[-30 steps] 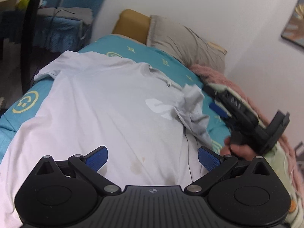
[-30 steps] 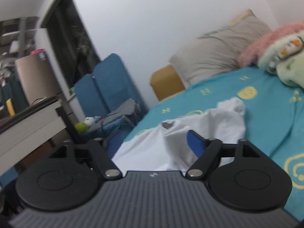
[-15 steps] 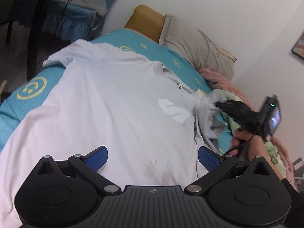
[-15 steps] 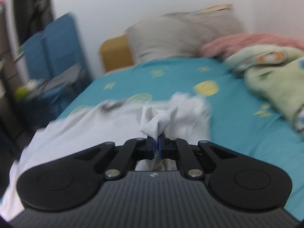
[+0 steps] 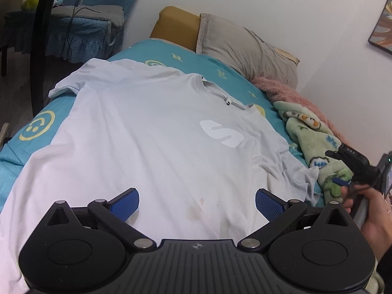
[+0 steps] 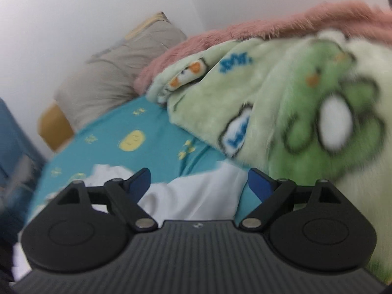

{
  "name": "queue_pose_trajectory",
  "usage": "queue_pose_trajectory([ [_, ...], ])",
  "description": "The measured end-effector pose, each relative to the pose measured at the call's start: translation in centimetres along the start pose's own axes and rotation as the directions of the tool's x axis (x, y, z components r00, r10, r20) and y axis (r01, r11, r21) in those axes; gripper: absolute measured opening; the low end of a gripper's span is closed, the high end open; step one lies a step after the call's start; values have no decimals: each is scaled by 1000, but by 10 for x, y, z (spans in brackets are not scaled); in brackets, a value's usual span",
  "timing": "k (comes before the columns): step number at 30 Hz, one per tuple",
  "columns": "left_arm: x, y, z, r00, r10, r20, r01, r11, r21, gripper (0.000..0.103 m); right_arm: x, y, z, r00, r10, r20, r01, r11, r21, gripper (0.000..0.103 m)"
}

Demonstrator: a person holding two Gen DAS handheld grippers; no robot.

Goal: Fold clothes

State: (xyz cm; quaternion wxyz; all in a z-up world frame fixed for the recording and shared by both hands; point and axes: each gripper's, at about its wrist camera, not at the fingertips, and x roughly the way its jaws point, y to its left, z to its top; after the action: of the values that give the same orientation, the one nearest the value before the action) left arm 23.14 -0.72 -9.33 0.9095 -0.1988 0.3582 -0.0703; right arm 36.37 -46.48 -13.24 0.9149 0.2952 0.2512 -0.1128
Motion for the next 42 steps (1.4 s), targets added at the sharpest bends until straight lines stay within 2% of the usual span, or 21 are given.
queue_pose_trajectory([
  [2, -3, 0, -1, 1000, -8, -2, 8, 1000, 1, 102, -5, -11, -20, 996, 72, -60, -65, 993, 102, 87],
  [5, -6, 2, -2, 1000, -8, -3, 8, 1000, -4, 102, -9, -17, -58, 980, 129, -151, -93, 970, 226, 88],
  [8, -6, 7, -2, 1000, -7, -11, 7, 1000, -28, 102, -4, -16, -89, 960, 175, -218, -103, 947, 303, 88],
  [13, -7, 15, -1, 1000, -6, -15, 5, 999, -44, 102, 11, -8, -103, 989, 103, -103, -67, 951, 303, 88],
  [17, 1, 14, -4, 999, 0, -37, -1, 999, -35, 102, 32, -4, -93, 998, 62, 18, -64, 965, 253, 86],
  [18, 3, 14, -5, 999, 1, -44, -2, 999, -32, 102, 38, 0, -89, 999, 40, 25, -45, 973, 225, 71],
  [19, 5, 13, -6, 999, 2, -50, -4, 1000, -28, 102, 45, 4, -84, 1000, 14, 23, -18, 979, 201, 44],
  [21, 10, 13, -9, 997, 6, -77, -9, 999, -34, 102, 53, 4, -75, 999, -53, 2, 52, 983, 178, 10],
  [26, 12, 12, -10, 997, 11, -80, -13, 999, -29, 102, 46, -15, -47, 986, -126, 110, 110, 984, 141, 10],
  [30, 14, 10, -10, 996, 27, -86, -27, 1000, -4, 102, 47, -32, -34, 986, -147, 76, 141, 987, 80, 11],
  [32, 12, 8, -10, 996, 33, -85, -32, 999, 14, 102, 44, -33, -32, 990, -138, 30, 136, 989, 61, 14],
  [33, 11, 6, -10, 996, 37, -82, -35, 999, 29, 102, 41, -31, -32, 992, -130, -4, 130, 990, 55, 17],
  [35, 8, 2, -10, 996, 43, -72, -38, 997, 61, 102, 29, -27, -32, 992, -102, -74, 106, 994, 42, 40],
  [36, 5, -1, -10, 997, 45, -65, -40, 996, 78, 102, 16, -23, -33, 993, -83, -83, 86, 996, 34, 66],
  [37, 2, -3, -10, 997, 45, -56, -40, 995, 94, 102, 1, -18, -35, 995, -72, -73, 74, 997, 20, 81],
  [42, -19, -10, -11, 999, 36, -18, -33, 990, 138, 102, -102, 16, -53, 997, 7, -76, -12, 998, -64, 82],
])
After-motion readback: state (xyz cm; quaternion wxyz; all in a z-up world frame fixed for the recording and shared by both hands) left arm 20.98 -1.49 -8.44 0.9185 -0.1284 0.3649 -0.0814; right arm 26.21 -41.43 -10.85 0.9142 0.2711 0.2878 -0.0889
